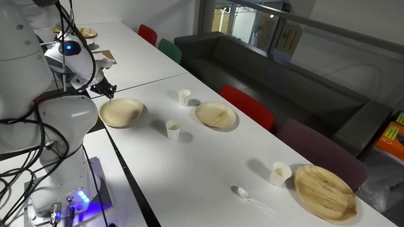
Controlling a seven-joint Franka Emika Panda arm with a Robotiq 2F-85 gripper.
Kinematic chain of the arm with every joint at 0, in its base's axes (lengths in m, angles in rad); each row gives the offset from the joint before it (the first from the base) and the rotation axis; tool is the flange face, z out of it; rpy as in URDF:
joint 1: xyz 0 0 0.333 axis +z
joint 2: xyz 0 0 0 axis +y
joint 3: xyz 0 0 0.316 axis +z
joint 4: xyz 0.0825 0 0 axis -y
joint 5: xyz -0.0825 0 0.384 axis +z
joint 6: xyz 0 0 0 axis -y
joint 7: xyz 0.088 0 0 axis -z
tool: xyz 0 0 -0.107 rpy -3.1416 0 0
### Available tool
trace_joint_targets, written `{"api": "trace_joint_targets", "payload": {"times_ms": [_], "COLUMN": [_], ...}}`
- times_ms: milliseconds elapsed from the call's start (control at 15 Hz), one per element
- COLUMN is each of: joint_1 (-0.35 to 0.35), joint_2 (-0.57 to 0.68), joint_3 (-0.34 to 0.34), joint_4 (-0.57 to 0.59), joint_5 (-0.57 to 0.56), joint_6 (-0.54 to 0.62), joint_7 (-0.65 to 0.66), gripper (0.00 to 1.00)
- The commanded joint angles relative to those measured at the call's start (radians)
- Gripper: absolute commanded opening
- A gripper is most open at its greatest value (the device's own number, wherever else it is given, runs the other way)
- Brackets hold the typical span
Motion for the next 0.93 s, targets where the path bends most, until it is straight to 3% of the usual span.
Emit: {"api": "trace_joint_targets", "payload": {"times_ms": [0,133,333,600,733,800,867], "joint_1": [-0.032,-0.021,-0.006,-0.002,0.024,-0.155,-0.178], "joint_2": [-0.113,-0.13,-0.122,-0.018,0.014,0.003,0.021], "joint_3": [-0.035,-0.097,-0.185,-0.279,-0.3,-0.077,-0.043], "joint_4": [0.031,0.048,0.09,0.184,0.161,0.1,0.083], "joint_5": [0.195,0.295,0.374,0.477,0.597,0.5,0.512], "joint_6": [-0.048,-0.077,-0.069,-0.014,-0.013,-0.024,-0.036], "joint_7": [-0.13,-0.177,-0.142,-0.102,-0.182,-0.041,-0.047], "gripper": [0.03,0.03,0.03,0.03,0.03,0.03,0.03]}}
